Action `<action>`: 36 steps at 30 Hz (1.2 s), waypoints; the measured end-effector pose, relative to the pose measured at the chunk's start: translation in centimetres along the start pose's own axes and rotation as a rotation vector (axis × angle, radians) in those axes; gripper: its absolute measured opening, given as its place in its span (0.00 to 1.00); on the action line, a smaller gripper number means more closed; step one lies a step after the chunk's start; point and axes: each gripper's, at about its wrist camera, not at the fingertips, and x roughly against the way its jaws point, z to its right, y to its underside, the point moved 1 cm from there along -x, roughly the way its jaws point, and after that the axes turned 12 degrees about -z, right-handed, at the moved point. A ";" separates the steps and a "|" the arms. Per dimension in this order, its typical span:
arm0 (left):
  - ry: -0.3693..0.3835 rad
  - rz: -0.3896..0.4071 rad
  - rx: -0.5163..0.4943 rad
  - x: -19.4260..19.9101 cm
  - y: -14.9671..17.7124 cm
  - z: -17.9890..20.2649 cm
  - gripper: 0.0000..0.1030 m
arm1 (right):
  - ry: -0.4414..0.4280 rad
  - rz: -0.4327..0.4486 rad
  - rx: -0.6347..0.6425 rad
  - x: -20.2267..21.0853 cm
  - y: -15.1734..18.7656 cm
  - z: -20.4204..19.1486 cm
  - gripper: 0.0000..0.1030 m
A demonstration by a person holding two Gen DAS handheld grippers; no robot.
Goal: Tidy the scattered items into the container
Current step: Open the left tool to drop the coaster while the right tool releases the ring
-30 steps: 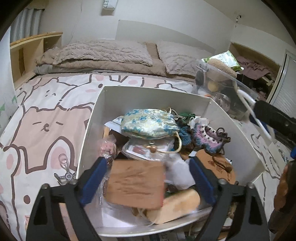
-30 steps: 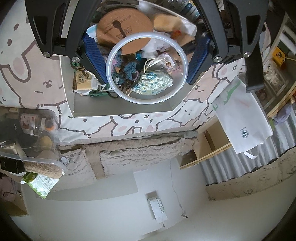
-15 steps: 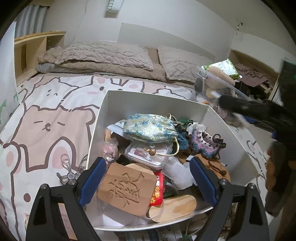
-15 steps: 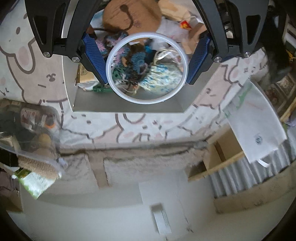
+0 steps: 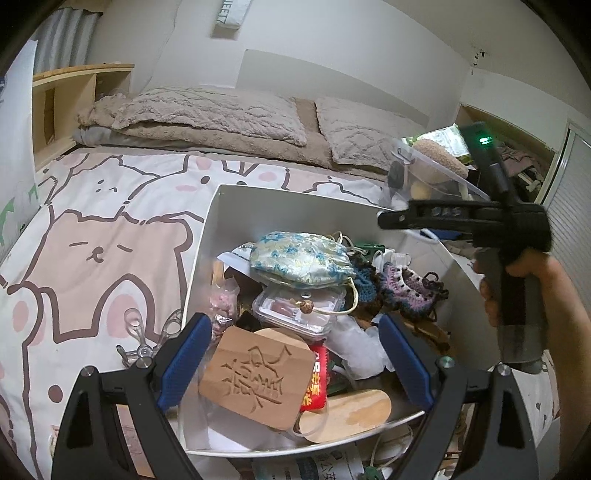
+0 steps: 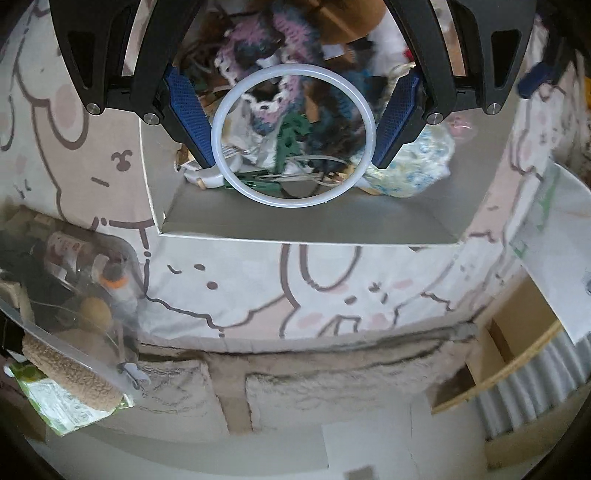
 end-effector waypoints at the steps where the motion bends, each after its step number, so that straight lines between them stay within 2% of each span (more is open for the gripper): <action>1: 0.002 0.000 -0.002 0.0 0.0 0.0 0.90 | 0.029 -0.012 0.008 -0.4 -0.2 0.0 0.82; 3: 0.004 0.000 -0.005 0.0 0.0 0.1 0.90 | 0.078 -0.034 0.017 -1.2 -0.3 0.0 0.82; 8: 0.005 0.001 -0.010 0.0 -0.1 0.3 0.90 | 0.077 -0.085 0.019 -2.1 -0.5 0.5 0.83; 9: 0.006 0.003 -0.011 0.1 -0.1 0.4 0.90 | 0.084 -0.090 0.023 -2.2 -0.5 0.4 0.86; 10: 0.007 0.005 -0.014 0.1 -0.1 0.5 0.90 | 0.094 -0.090 0.031 -2.1 -0.5 0.3 0.99; 16: -0.009 0.010 -0.034 0.4 -0.1 1.0 0.90 | 0.096 -0.030 0.063 -0.9 -0.3 -0.3 1.00; 20: -0.014 0.013 -0.038 0.5 0.0 1.1 0.90 | 0.091 -0.026 0.073 -0.7 0.0 -0.6 1.00; 27: -0.021 0.020 -0.035 0.9 0.1 1.0 0.90 | 0.040 -0.014 0.084 0.8 1.1 -1.1 1.00; 36: -0.030 0.046 -0.054 2.5 0.4 1.5 0.90 | -0.077 0.139 0.139 6.5 5.3 -2.1 1.00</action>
